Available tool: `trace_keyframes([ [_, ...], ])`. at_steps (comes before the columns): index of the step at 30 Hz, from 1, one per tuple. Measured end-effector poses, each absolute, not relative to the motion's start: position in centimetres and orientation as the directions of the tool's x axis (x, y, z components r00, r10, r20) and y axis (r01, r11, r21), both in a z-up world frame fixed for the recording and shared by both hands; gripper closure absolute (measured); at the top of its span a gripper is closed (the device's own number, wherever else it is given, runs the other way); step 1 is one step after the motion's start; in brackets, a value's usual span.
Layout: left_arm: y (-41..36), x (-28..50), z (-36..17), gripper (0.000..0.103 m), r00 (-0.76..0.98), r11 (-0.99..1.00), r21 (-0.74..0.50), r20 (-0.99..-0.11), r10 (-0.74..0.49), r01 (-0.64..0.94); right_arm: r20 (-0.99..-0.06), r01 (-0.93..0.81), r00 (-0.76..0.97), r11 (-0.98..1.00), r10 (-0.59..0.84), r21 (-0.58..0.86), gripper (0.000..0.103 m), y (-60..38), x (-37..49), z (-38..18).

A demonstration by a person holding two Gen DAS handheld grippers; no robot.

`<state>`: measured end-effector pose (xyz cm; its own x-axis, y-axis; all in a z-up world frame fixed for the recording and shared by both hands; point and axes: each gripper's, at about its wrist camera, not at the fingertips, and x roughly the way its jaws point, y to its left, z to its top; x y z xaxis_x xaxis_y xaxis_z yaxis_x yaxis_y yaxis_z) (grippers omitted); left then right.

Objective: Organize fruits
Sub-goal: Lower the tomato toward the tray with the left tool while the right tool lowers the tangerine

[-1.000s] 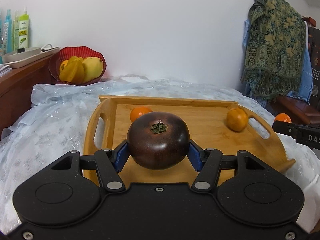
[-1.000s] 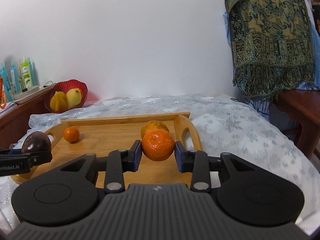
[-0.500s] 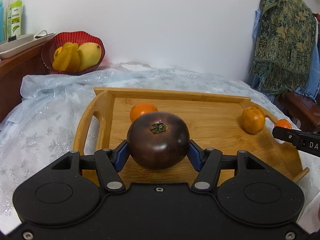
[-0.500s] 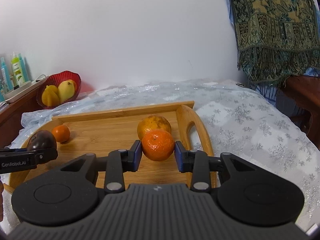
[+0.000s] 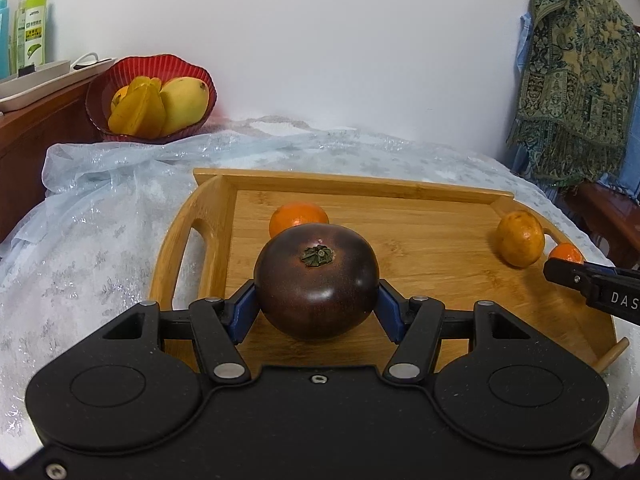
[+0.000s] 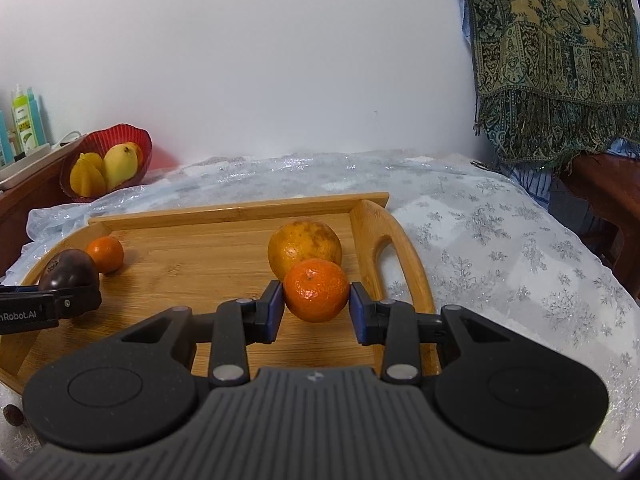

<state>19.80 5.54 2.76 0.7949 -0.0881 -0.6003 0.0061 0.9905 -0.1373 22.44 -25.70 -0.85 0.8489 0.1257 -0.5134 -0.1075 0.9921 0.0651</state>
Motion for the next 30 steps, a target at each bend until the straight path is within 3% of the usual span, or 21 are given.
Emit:
trace_keyframes([
  [30,5.15,19.91,2.33,0.044,0.782,0.994,-0.113,-0.618,-0.077,0.008,-0.548,-0.082,0.831,0.996,0.092,0.043,0.062,-25.37,23.03,-1.47],
])
